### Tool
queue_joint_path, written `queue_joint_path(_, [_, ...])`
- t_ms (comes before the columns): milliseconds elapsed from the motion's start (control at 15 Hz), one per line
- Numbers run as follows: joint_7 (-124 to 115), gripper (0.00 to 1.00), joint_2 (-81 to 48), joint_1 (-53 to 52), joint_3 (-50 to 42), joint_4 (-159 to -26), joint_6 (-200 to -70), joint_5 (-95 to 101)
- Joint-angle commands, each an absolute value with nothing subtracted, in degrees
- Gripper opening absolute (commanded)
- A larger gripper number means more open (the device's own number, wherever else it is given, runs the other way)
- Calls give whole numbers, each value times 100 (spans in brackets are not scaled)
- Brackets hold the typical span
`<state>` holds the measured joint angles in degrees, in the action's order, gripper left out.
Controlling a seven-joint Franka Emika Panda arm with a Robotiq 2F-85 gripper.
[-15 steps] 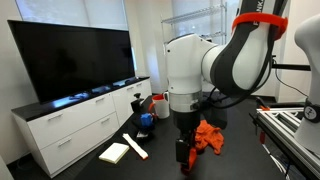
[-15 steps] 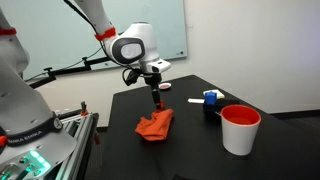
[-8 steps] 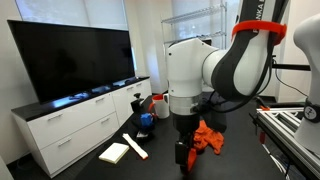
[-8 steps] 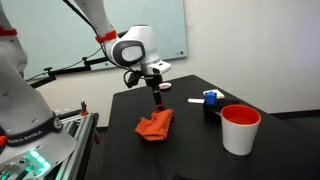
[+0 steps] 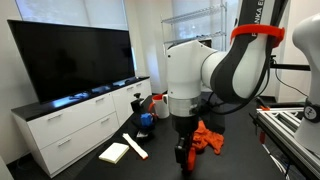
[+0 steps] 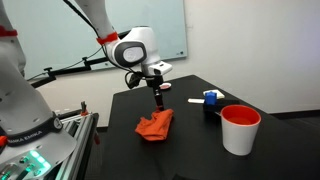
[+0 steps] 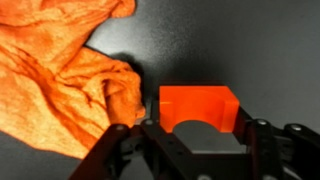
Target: Put some of the objects into a pile
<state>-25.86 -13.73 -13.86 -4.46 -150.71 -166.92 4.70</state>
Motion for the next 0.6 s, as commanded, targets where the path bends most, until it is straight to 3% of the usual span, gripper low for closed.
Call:
queue_joint_path(0, [-2802, 42, -1235, -1503, -607, -15004, -16640, 552])
queue_joint_path(533, [-2855, 42, -781, -439, -733, -13472, -15436, -312])
